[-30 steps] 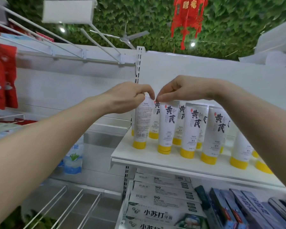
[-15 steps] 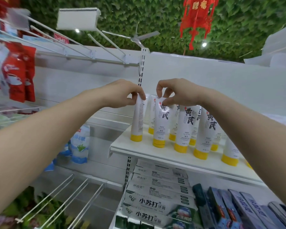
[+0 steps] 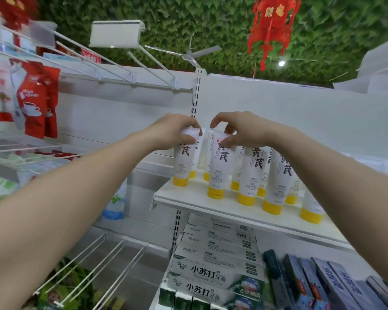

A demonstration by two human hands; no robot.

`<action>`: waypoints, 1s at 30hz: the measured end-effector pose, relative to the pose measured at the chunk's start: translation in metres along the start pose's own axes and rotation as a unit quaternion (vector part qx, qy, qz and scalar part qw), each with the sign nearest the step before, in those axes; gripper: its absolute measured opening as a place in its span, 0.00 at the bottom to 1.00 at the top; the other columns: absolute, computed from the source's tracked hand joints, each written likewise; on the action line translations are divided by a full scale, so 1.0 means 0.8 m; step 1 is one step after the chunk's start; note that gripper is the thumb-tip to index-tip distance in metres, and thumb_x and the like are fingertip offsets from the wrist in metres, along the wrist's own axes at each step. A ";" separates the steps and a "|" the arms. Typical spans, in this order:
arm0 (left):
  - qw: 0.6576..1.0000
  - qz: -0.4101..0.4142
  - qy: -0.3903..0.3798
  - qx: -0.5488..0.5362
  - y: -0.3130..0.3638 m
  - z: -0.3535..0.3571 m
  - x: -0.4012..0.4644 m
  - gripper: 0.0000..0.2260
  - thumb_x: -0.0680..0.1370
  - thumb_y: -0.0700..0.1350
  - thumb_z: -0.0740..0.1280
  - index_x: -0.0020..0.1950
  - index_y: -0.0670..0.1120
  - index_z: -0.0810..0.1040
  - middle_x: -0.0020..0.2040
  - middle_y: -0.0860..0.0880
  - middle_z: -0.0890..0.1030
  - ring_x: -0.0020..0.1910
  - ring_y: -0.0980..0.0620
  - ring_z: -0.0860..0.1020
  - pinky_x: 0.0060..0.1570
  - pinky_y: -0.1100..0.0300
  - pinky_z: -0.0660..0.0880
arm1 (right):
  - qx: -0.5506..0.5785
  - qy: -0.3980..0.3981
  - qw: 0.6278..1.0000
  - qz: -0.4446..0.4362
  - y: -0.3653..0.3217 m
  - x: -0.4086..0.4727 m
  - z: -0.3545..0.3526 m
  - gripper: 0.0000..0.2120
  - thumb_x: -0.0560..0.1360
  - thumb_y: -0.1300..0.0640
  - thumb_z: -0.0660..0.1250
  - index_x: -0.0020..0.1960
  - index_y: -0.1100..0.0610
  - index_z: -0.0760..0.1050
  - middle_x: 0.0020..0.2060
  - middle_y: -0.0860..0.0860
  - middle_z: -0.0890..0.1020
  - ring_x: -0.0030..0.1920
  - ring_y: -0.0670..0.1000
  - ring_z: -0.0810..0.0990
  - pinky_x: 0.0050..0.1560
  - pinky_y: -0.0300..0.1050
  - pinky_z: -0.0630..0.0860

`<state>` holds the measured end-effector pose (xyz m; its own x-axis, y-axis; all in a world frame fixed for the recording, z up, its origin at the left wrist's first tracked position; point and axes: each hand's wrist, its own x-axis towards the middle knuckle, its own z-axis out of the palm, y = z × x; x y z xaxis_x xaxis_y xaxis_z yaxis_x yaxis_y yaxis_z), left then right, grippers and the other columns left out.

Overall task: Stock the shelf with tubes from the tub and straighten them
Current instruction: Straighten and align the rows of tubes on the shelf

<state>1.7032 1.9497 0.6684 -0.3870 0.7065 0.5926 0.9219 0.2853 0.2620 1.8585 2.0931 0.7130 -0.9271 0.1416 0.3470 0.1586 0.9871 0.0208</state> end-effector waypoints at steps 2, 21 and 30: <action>0.999 0.000 0.003 -0.048 -0.005 0.001 0.003 0.10 0.73 0.47 0.72 0.53 0.56 0.77 0.50 0.52 0.78 0.53 0.48 0.75 0.50 0.57 0.72 | -0.014 -0.012 1.000 0.014 -0.003 0.004 -0.002 0.19 0.73 0.55 0.71 0.62 0.47 0.74 0.47 0.48 0.80 0.48 0.52 0.78 0.50 0.47 0.77; 0.931 -0.119 -0.051 -0.340 -0.060 0.085 -0.047 0.17 0.72 0.43 0.74 0.60 0.51 0.75 0.56 0.52 0.81 0.54 0.52 0.79 0.56 0.50 0.78 | -0.066 -0.018 0.994 0.080 -0.020 0.012 0.009 0.14 0.75 0.54 0.68 0.59 0.52 0.75 0.45 0.47 0.75 0.48 0.53 0.75 0.45 0.43 0.67; 0.890 -0.087 -0.147 -0.422 -0.056 0.067 -0.055 0.12 0.76 0.38 0.70 0.57 0.48 0.76 0.51 0.53 0.82 0.46 0.60 0.81 0.39 0.68 0.78 | -0.048 -0.012 0.994 0.094 -0.019 0.020 0.016 0.14 0.75 0.55 0.67 0.60 0.54 0.74 0.46 0.47 0.74 0.47 0.51 0.73 0.46 0.42 0.66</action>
<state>1.6796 1.9405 0.5893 -0.3873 0.8739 0.2937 0.4600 -0.0929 0.8830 1.8371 2.0811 0.7063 -0.8855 0.3268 0.3304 0.3611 0.9314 0.0465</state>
